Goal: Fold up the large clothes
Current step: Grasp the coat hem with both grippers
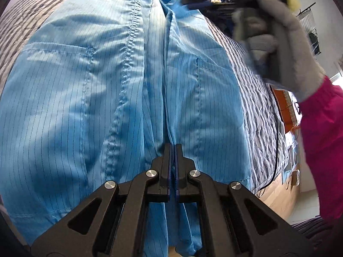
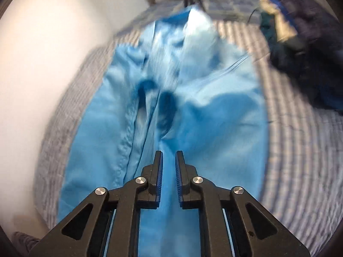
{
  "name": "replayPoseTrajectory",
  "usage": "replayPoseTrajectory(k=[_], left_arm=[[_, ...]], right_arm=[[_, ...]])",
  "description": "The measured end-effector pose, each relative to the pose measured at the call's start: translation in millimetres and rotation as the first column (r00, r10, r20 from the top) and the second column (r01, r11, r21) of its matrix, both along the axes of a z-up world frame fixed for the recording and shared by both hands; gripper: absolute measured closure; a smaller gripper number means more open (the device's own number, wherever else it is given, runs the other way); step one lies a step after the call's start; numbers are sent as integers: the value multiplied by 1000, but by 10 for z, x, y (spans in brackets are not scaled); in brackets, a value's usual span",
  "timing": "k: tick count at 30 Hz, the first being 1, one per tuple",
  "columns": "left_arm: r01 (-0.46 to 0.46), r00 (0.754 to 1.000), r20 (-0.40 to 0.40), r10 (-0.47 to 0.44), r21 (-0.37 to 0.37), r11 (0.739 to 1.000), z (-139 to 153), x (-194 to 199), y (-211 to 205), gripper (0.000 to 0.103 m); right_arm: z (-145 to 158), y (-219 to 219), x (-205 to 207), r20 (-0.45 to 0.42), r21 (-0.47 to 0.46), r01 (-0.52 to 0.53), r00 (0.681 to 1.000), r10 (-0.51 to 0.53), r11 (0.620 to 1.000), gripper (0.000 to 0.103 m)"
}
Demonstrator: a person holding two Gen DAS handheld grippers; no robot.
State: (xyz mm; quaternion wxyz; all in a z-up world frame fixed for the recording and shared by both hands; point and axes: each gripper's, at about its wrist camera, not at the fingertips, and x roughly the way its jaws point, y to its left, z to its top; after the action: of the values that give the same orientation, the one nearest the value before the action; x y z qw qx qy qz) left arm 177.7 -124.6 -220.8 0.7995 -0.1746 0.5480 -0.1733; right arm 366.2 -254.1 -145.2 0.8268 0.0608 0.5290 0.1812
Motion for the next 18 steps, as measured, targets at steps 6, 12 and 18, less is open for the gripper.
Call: replayPoseTrajectory(k=[6, 12, 18], left_arm=[[27, 999, 19, -27, 25, 999, 13, -127, -82, 103], [55, 998, 39, -56, 21, 998, 117, -251, -19, 103], [-16, 995, 102, 18, -19, 1000, 517, -551, 599, 53]], right_arm=[[502, -539, -575, 45, 46, 51, 998, -53, 998, 93], [537, -783, -1470, 14, 2, 19, 1000, -19, 1000, 93], [95, -824, -2199, -59, 15, -10, 998, 11, 1000, 63]])
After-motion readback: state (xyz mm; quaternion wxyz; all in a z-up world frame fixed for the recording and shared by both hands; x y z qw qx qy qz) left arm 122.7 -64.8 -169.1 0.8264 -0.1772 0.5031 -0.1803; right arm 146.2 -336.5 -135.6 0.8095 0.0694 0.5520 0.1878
